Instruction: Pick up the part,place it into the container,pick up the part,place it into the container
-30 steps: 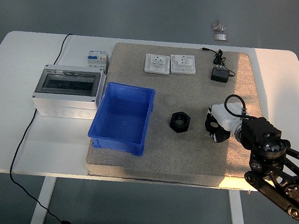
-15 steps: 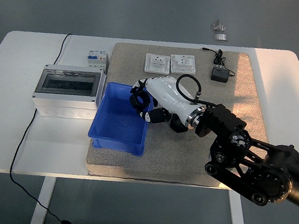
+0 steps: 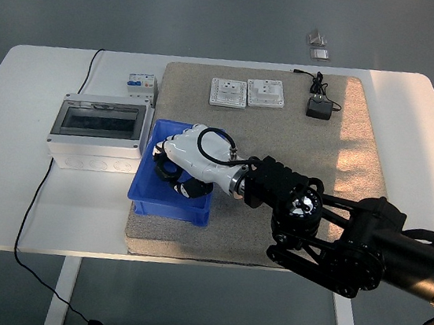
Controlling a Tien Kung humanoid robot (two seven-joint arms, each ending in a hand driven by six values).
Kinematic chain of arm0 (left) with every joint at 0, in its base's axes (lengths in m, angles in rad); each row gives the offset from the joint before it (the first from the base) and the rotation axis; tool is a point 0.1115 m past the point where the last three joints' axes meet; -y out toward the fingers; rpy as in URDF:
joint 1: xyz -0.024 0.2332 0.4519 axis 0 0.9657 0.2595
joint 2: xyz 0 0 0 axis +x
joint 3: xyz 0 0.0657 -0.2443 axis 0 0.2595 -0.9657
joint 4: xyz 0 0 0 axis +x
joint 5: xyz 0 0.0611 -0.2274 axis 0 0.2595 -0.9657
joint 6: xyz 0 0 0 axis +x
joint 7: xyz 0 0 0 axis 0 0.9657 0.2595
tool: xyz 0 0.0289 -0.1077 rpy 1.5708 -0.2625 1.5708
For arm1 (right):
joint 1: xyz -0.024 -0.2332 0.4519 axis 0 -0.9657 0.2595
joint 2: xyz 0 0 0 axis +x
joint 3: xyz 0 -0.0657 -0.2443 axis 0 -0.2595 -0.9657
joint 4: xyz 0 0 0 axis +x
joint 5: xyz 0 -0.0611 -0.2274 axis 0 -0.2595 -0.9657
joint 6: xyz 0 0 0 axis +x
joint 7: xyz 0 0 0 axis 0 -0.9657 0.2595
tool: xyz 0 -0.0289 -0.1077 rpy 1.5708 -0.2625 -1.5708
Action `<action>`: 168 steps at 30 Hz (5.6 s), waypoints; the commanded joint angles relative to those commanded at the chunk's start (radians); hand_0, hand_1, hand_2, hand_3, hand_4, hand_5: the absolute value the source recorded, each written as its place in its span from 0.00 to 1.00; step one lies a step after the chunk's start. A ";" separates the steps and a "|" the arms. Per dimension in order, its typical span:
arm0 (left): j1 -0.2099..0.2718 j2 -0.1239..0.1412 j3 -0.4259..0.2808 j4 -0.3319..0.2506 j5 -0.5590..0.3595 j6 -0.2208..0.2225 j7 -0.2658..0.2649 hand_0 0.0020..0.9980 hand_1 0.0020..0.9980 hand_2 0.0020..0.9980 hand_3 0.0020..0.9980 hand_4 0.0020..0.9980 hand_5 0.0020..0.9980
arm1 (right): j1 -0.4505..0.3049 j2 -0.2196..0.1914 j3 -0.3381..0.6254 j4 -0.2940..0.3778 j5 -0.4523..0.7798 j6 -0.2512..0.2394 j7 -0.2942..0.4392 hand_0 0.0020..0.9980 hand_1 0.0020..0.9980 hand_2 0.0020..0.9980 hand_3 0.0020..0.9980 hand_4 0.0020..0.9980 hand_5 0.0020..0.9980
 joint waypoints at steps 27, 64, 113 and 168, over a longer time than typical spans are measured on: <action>0.004 0.001 -0.007 0.000 0.011 0.001 0.003 0.74 0.72 0.69 0.78 0.85 1.00 | -0.038 -0.020 0.076 -0.003 0.074 -0.076 -0.025 0.43 0.30 0.87 0.93 0.82 0.32; 0.004 0.002 -0.014 0.000 0.018 0.001 0.001 0.74 0.72 0.69 0.78 0.85 1.00 | -0.144 -0.095 0.252 -0.021 0.134 0.278 -0.375 0.45 0.37 0.85 1.00 0.85 0.31; 0.006 0.004 -0.016 0.000 0.025 0.002 0.005 0.74 0.71 0.69 0.78 0.85 1.00 | 0.009 -0.009 0.028 -0.073 0.223 -0.113 0.097 0.27 0.22 0.54 0.60 0.16 0.00; 0.008 0.013 -0.030 0.000 0.039 0.004 0.006 0.74 0.71 0.68 0.78 0.85 1.00 | 0.000 -0.007 0.021 -0.081 0.019 0.005 -0.047 0.33 0.28 0.73 0.99 0.77 0.20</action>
